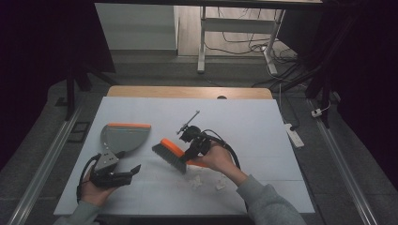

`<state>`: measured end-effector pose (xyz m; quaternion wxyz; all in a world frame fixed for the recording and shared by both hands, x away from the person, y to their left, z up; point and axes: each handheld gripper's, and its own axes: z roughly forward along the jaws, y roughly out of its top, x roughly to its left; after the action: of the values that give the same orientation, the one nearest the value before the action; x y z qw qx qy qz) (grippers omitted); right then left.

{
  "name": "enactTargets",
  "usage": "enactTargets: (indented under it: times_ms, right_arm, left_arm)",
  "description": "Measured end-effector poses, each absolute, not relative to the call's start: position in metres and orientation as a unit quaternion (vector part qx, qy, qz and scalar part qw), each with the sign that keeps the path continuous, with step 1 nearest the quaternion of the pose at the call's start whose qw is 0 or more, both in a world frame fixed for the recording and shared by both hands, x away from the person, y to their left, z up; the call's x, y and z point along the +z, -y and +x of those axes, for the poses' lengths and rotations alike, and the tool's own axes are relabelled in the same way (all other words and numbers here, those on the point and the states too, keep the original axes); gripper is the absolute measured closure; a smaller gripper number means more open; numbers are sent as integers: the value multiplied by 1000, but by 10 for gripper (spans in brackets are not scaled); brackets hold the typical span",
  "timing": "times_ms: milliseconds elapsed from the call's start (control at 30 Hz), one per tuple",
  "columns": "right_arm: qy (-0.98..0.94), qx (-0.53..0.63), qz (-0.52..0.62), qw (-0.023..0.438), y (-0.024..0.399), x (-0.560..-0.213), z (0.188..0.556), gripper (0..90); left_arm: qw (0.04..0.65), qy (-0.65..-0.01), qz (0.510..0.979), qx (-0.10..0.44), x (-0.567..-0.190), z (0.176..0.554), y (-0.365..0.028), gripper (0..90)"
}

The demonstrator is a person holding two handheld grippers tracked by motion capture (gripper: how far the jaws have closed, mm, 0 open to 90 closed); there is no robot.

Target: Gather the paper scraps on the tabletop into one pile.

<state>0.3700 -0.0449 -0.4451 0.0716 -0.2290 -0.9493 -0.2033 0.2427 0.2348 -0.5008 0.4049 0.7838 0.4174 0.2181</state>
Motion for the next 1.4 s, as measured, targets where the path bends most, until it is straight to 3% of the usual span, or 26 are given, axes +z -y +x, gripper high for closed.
enactTargets:
  times_ms: [333, 700, 1067, 1400]
  right_arm:
    - [953, -156, -248, 70, 52, -458, 385, 699]
    - [941, -173, -290, 18, 94, -441, 399, 699]
    - [929, -260, -264, 13, 116, -404, 369, 699]
    - [938, -255, -236, 9, 131, -411, 345, 699]
  left_arm:
    - [405, -417, 784, 217, -502, 243, -235, 218]
    - [407, -417, 784, 216, -501, 243, -235, 218]
    - [406, -418, 783, 217, -501, 242, -235, 219]
    - [404, -419, 784, 217, -501, 242, -234, 219]
